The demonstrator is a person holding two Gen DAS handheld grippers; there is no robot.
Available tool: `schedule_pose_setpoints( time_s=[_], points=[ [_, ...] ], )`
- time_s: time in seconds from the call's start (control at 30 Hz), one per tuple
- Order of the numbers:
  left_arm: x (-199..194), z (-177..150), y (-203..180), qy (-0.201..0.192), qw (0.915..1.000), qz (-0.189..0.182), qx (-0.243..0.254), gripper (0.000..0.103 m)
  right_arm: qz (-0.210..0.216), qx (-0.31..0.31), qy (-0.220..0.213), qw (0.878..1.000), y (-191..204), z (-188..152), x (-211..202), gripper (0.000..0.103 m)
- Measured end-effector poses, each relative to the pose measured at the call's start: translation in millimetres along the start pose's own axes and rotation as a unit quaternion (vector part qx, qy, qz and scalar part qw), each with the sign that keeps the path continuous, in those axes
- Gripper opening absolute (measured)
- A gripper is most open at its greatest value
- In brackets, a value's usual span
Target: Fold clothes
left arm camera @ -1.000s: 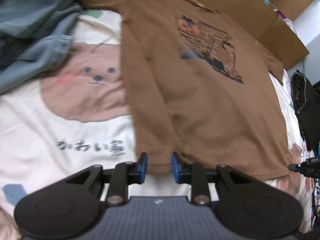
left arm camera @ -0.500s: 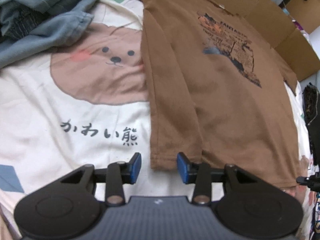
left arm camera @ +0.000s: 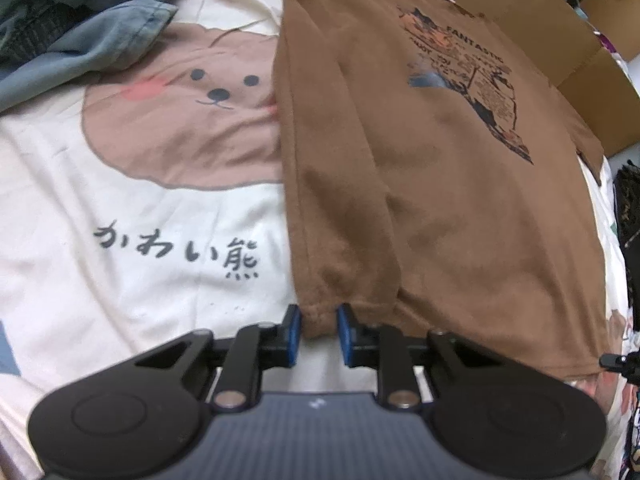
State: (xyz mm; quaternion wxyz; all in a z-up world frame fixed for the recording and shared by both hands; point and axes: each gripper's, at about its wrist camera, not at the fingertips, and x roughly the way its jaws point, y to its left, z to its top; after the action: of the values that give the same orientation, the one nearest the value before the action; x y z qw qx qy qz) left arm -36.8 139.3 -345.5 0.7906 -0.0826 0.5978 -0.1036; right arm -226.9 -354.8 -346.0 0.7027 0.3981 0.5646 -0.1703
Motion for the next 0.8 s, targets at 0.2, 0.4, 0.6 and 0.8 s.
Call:
schedule_pose_setpoints(
  time_s=[0.2, 0.4, 0.6, 0.8],
  points=[
    [-1, 2, 3, 0.005, 0.9999, 0.013, 0.003, 0.011, 0.0, -0.011, 0.001, 1.0, 3, -1, 0, 0.006],
    [-17, 3, 12, 0.004, 0.9998, 0.016, 0.009, 0.006, 0.006, -0.016, -0.003, 1.0, 5, 0, -4, 0.005],
    [-41, 10, 28, -0.011, 0.9993, 0.033, 0.015, 0.005, 0.007, -0.039, -0.005, 0.999, 11, -4, -14, 0.003],
    [-71, 32, 57, -0.025, 0.999, 0.035, -0.011, 0.005, 0.003, -0.044, -0.017, 0.999, 10, -3, -29, 0.003]
  ],
)
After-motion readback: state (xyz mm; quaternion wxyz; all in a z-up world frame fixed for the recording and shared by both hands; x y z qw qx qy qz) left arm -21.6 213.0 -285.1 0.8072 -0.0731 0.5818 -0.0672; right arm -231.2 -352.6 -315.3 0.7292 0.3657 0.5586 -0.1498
